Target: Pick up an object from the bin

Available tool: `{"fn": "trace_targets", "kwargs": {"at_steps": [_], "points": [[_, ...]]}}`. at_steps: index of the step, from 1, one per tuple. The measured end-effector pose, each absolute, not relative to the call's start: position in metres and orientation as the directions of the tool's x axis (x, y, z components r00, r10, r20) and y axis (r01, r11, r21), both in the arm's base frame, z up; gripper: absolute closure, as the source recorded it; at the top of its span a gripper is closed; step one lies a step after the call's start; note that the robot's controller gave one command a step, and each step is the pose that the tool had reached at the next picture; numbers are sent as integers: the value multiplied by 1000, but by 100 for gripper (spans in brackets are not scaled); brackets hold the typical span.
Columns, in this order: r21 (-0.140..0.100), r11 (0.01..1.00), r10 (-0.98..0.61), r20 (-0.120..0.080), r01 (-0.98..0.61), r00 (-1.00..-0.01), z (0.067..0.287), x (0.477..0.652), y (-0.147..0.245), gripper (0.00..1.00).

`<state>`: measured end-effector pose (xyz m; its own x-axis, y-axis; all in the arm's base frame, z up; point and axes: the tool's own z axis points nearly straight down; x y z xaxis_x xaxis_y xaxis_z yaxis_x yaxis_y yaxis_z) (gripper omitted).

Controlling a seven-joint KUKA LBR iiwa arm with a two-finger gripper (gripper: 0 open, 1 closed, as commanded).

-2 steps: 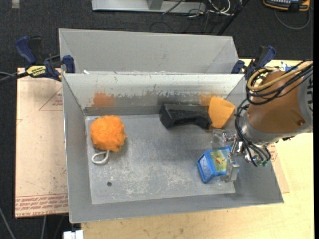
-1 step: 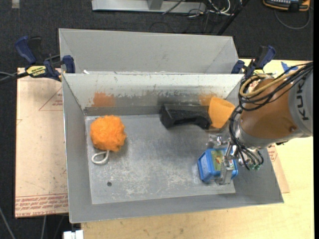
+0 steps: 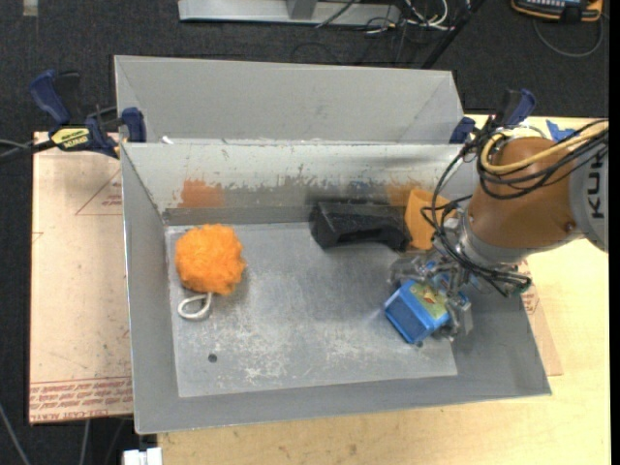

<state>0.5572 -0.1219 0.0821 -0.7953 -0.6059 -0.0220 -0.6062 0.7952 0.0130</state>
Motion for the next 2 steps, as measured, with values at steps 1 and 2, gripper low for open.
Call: {"fn": "trace_targets", "kwargs": {"at_steps": [1,2], "points": [[12,795,-606,-24,-607,-795,82,558,-122,100],[12,795,-606,-24,-607,-795,82,558,-122,100]]}}
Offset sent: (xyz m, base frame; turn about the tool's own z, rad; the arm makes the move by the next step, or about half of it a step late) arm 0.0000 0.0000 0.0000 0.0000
